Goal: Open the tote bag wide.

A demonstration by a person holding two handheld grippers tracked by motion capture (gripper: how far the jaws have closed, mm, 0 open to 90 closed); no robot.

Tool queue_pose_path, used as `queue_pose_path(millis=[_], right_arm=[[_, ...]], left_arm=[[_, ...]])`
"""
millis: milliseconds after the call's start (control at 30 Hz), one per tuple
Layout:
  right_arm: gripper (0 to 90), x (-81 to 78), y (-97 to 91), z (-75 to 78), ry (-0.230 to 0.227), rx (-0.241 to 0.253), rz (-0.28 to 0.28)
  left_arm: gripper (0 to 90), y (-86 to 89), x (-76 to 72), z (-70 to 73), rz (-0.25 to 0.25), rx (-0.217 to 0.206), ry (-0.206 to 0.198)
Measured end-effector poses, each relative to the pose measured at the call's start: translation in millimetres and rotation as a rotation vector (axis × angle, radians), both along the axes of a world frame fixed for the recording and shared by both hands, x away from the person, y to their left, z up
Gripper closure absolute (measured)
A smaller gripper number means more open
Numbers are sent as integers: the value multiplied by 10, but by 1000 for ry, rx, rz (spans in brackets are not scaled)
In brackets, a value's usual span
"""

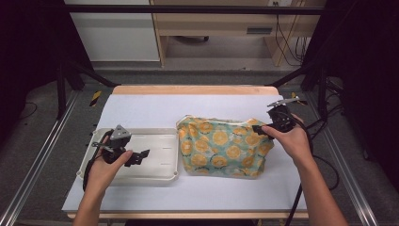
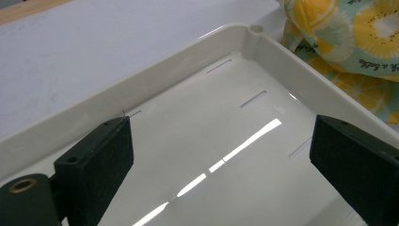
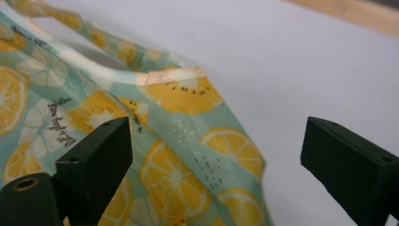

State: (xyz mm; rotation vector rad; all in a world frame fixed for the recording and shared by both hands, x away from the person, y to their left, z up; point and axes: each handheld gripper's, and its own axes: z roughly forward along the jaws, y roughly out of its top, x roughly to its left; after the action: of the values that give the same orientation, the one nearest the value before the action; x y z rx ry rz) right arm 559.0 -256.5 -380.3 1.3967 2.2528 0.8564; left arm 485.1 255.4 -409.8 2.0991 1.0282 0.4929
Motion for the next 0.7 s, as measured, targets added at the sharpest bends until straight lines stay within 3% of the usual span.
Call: queue_pose_path(millis=[67, 100, 200, 233, 267, 300, 367, 400, 433, 467, 500, 567, 700], right_arm=[[126, 33, 35, -50, 21, -25, 1], [251, 45, 65, -67, 19, -35, 13], [505, 47, 95, -65, 20, -38, 23], [573, 39, 103, -59, 10, -38, 28], [573, 39, 103, -59, 10, -38, 28], [732, 18, 122, -40, 11, -33, 43], [846, -14, 134, -11, -3, -19, 52], [846, -14, 134, -11, -3, -19, 52], [893, -68, 141, 43, -45, 4, 56], [893, -68, 141, 43, -45, 4, 56], [900, -145, 151, 118, -89, 34, 72], [900, -192, 164, 159, -106, 43, 75], [900, -499, 224, 345, -210, 115, 103]], left_arm=[[68, 11, -2, 17, 3, -6, -5], [68, 19, -5, 30, 3, -4, -7], [68, 6, -13, 40, -2, -10, -8], [68, 3, -17, 45, -5, -6, -9], [68, 3, -17, 45, -5, -6, -9], [68, -6, -22, 51, -13, -6, -8], [68, -19, -24, 53, -15, -8, -6], [68, -19, -24, 53, -15, -8, -6], [68, -33, -28, 52, -20, -1, -3], [68, -33, -28, 52, -20, -1, -3], [68, -51, -32, 51, -29, 0, 0], [68, -62, -34, 53, -31, 0, 0], [69, -145, -60, 82, -51, 9, -5]])
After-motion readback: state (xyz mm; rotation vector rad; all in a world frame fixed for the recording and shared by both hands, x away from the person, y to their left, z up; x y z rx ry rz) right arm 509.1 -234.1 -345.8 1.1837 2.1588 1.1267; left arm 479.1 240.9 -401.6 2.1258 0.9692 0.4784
